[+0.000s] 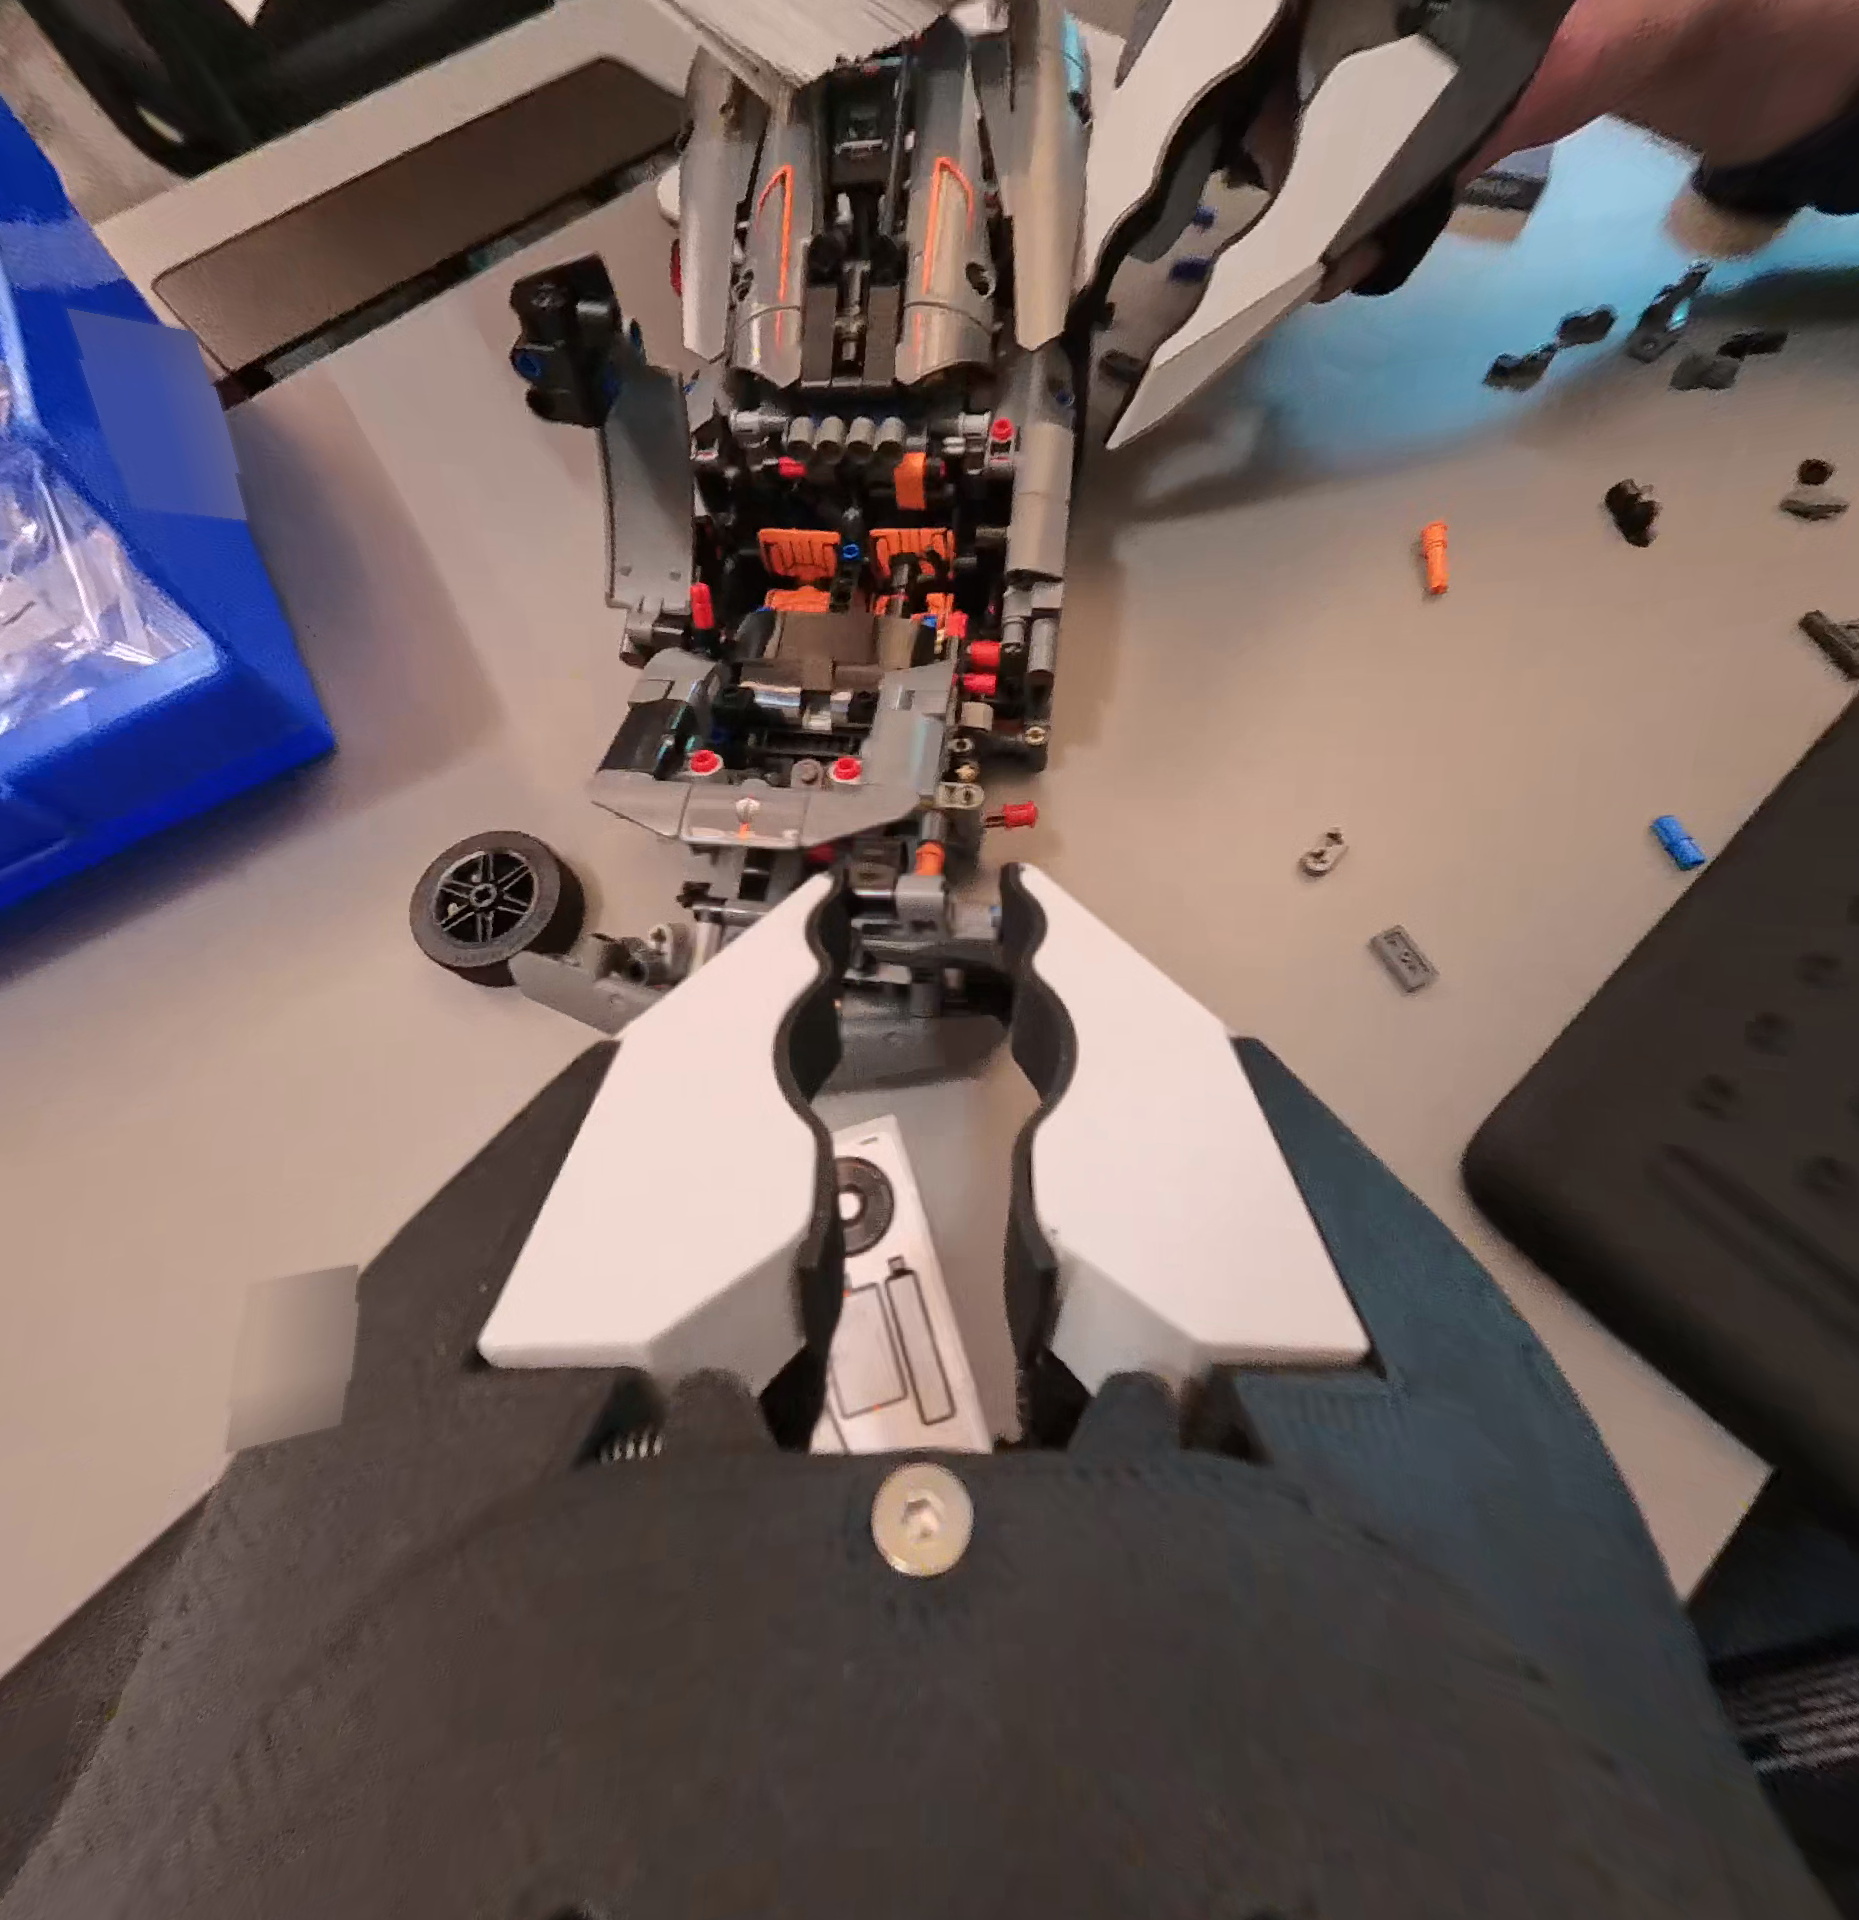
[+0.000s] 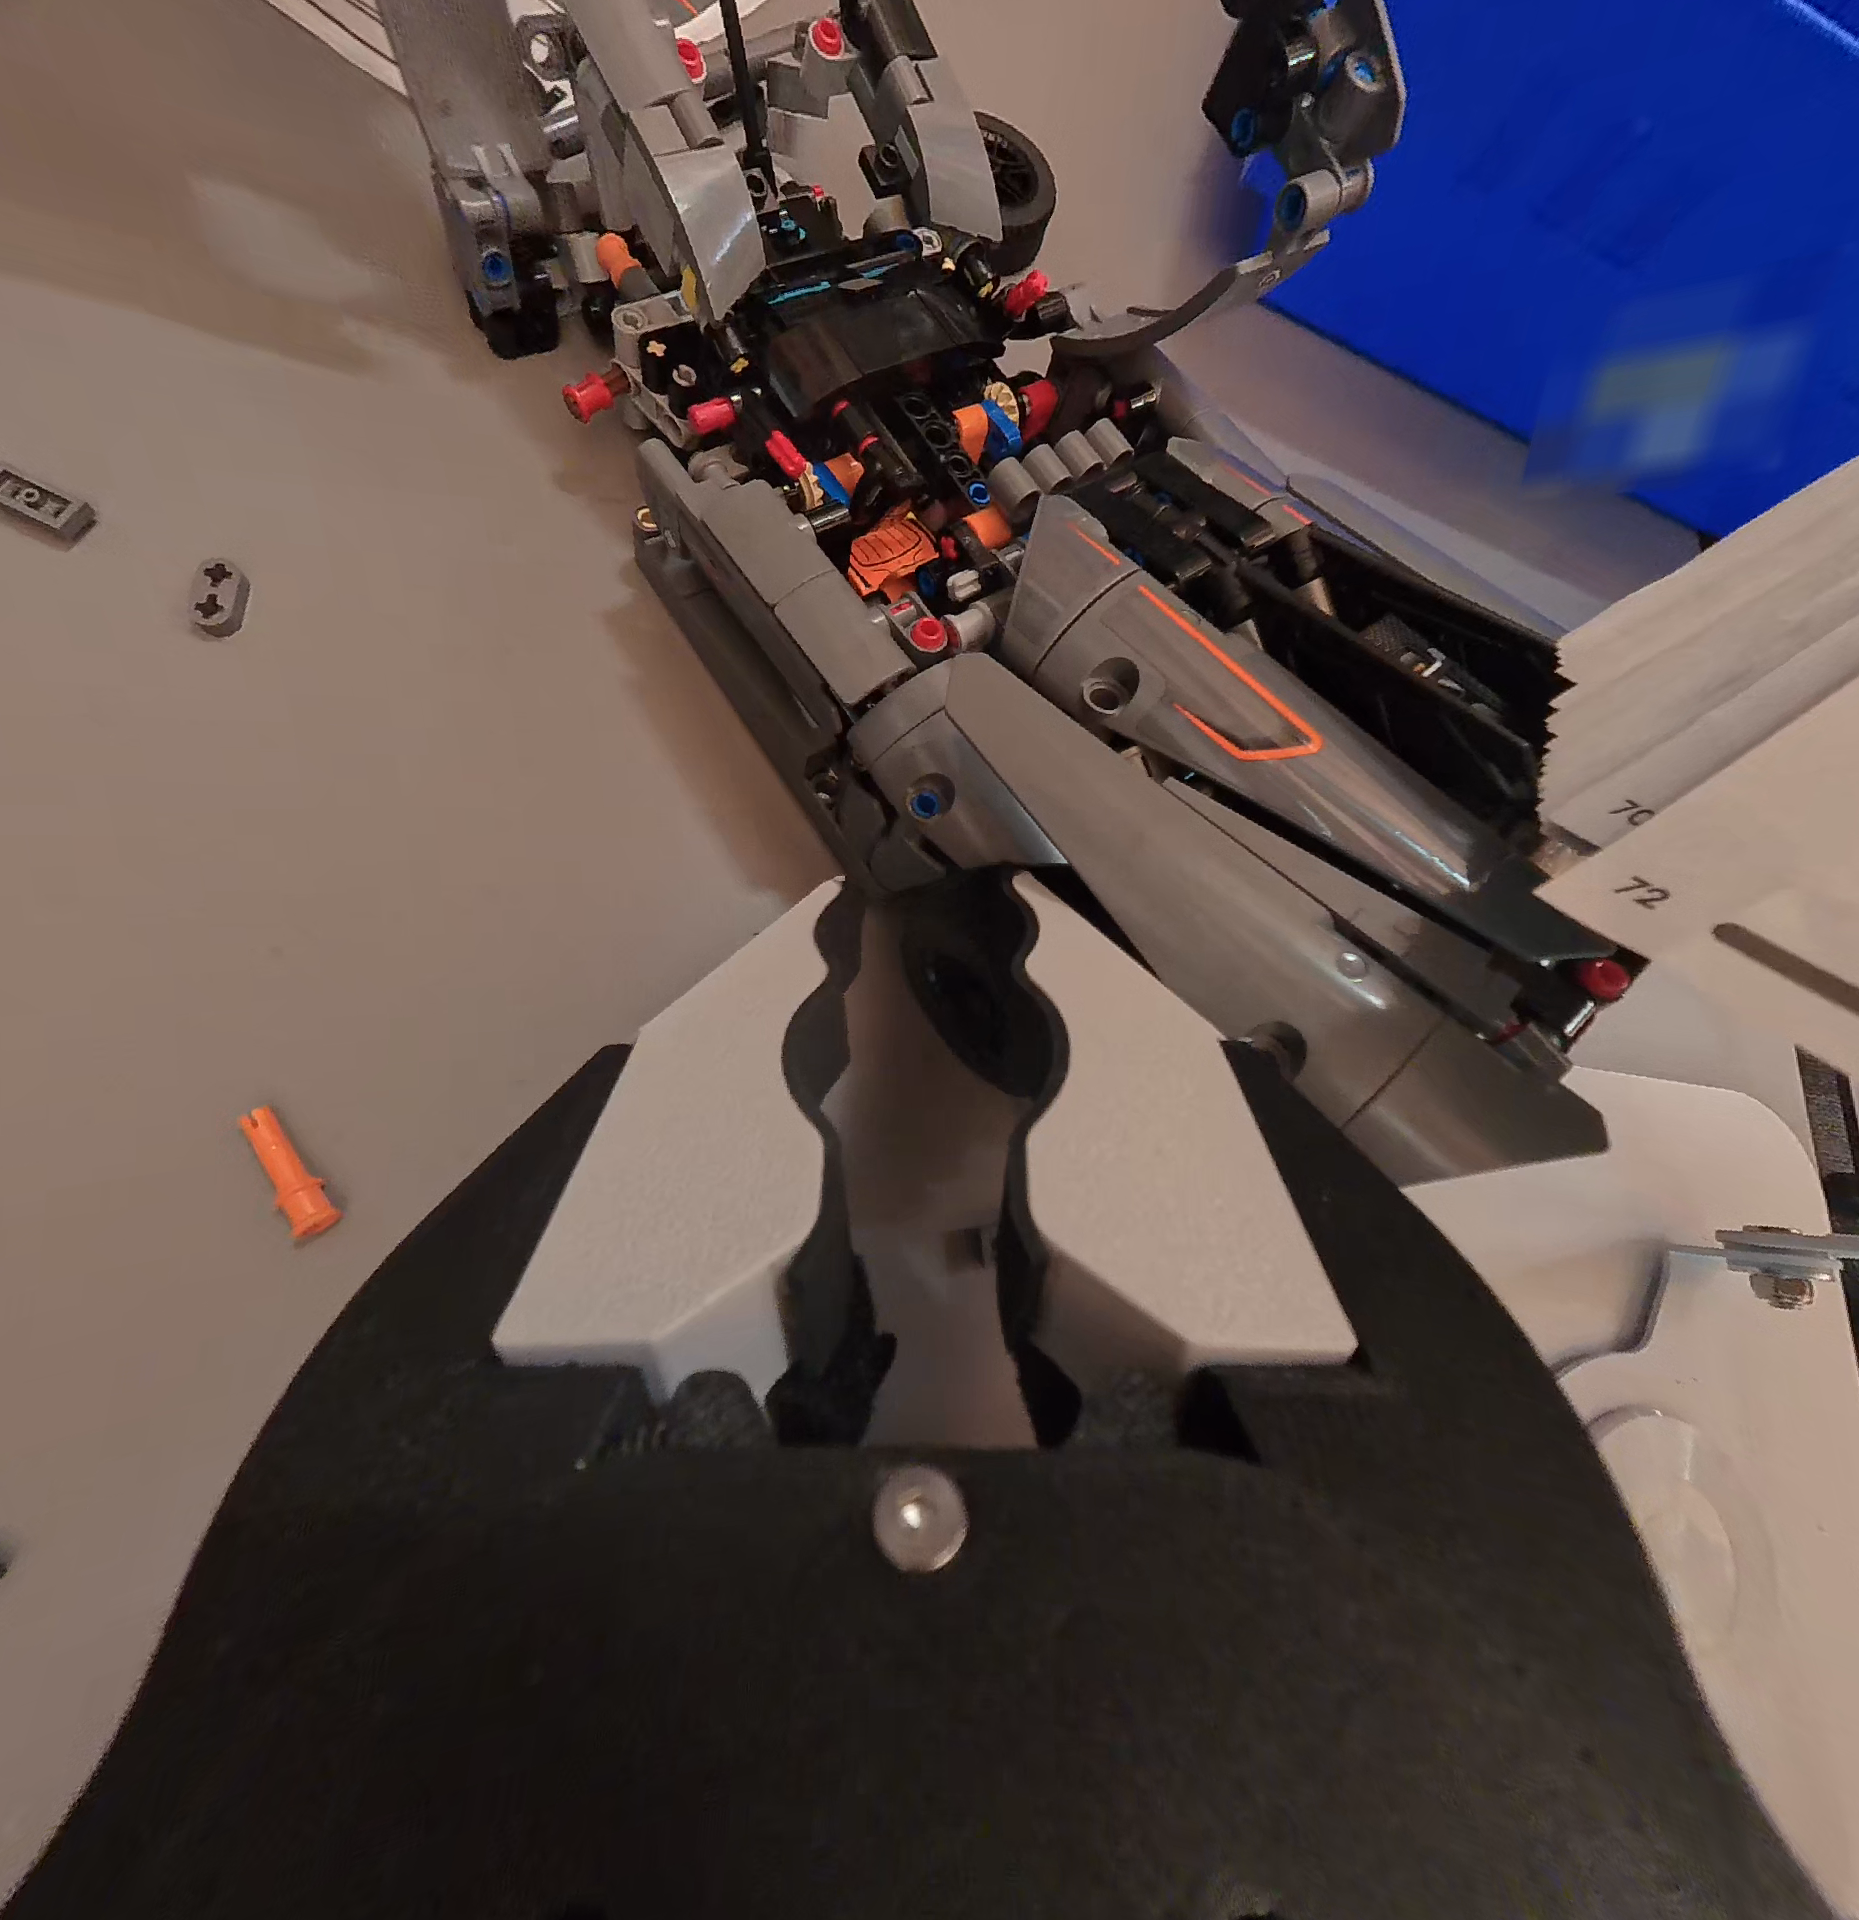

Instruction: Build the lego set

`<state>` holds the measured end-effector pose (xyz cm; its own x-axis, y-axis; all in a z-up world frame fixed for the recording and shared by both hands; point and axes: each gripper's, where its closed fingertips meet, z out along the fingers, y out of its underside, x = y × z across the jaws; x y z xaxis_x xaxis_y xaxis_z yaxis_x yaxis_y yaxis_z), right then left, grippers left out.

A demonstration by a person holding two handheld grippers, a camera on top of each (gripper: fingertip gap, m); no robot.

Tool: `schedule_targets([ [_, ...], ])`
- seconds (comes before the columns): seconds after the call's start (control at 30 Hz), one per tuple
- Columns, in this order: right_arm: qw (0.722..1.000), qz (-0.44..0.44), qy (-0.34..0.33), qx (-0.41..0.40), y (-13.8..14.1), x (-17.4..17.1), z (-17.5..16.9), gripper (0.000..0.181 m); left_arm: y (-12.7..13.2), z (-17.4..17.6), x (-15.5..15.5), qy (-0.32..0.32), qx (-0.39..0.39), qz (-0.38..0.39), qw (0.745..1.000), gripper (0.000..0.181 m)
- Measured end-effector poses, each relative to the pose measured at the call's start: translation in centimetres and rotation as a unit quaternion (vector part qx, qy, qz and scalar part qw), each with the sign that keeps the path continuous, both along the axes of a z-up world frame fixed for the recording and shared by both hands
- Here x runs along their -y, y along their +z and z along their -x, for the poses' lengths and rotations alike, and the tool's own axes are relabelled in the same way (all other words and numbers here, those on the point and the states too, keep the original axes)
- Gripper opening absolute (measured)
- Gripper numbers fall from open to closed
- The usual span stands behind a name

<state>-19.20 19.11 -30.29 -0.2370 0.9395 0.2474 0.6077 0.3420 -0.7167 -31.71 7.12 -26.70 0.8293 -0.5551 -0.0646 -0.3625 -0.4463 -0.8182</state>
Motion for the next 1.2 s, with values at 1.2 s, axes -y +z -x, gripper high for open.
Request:
schedule_targets([
  [1.2, 1.0, 0.008, 0.002, -0.009, 0.1, -0.2, 0.2, 0.016, -0.1, -1.5, 0.4, -0.043, -0.028, -0.065, 0.997, 0.0],
])
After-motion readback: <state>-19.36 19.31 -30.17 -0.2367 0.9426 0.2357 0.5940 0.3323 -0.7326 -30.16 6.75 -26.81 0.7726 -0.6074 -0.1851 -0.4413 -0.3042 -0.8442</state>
